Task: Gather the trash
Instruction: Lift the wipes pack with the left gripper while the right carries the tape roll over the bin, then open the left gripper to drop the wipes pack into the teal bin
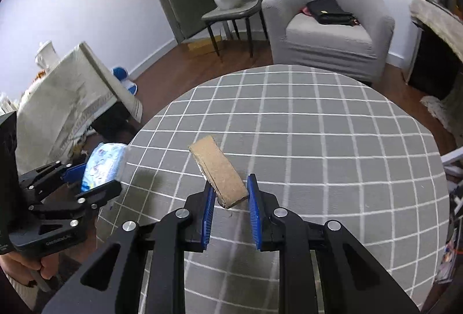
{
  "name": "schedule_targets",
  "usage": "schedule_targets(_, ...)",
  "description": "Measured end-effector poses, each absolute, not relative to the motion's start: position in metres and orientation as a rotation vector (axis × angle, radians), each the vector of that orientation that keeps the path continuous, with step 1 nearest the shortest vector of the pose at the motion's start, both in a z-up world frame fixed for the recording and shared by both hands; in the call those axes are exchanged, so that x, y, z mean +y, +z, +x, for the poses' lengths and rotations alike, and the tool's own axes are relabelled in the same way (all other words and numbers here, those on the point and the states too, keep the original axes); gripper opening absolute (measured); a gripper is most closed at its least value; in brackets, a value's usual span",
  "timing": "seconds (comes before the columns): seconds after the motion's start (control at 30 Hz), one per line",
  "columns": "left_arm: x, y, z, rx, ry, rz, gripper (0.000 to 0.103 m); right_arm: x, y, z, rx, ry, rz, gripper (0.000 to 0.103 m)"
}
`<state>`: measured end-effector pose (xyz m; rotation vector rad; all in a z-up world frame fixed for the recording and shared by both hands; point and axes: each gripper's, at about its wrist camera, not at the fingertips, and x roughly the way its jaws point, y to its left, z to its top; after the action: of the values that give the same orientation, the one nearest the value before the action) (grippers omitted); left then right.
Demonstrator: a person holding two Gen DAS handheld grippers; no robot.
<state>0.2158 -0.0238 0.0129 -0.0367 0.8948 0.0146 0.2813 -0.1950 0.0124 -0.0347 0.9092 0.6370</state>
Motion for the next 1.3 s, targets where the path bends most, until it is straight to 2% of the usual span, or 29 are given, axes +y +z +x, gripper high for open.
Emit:
schedule_targets(0.47,0.104,-0.024,0.157,0.948,0.110,-0.102,0.055,-0.084,0.018,0.254,0.940,0.786,-0.134,0.022)
schedule_targets(0.93,0.191,-0.115,0.116,1.073,0.159,-0.217,0.055,0.024,0.002,0.216,0.992,0.881,-0.229,0.022)
schedule_targets(1.3,0.219,-0.181,0.110,1.211,0.145,-0.292,0.056,0.080,-0.021,0.198,1.041,0.909,-0.259,0.022)
